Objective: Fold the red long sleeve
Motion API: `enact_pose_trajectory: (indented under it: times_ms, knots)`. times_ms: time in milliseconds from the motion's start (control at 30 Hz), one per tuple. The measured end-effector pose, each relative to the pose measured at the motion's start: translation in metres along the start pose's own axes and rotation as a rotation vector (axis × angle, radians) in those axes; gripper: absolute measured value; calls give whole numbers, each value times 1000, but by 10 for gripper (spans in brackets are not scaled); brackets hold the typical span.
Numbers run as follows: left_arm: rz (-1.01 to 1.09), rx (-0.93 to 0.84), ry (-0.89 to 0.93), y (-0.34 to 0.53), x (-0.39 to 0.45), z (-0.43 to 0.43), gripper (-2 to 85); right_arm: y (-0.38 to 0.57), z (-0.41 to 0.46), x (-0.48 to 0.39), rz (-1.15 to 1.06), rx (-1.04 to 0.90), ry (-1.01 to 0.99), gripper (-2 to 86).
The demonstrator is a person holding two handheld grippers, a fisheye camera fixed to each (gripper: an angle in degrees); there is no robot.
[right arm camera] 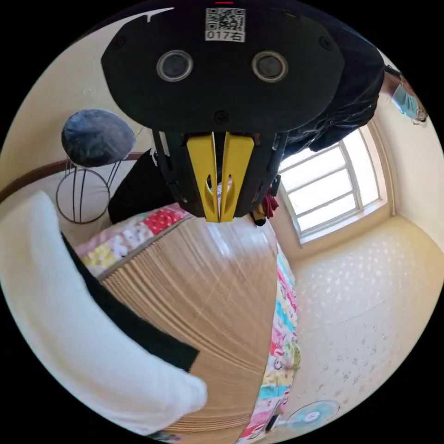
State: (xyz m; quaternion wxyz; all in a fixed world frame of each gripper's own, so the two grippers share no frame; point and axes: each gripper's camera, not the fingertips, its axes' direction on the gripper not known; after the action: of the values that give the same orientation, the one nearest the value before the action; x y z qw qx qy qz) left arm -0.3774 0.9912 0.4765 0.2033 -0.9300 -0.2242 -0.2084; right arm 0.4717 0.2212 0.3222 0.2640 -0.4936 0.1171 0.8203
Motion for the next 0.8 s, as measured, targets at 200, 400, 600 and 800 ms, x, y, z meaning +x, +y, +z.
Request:
enact_pose_trajectory:
  times_ms: [200, 400, 600, 800]
  knots:
    - [-344, 271, 443, 70, -97, -17, 85, -27, 172, -177, -364, -661, 698, 4]
    - [-185, 367, 377, 106, -91, -16, 67, -15, 265, -242, -405, -727, 1313, 2]
    - [23, 789, 144, 149, -80, -137, 81, -9, 260, -305, -476, -584, 625, 3]
    - [138, 915, 104, 125, -103, -225, 124, 17, 259, -320, -527, -472, 131, 4]
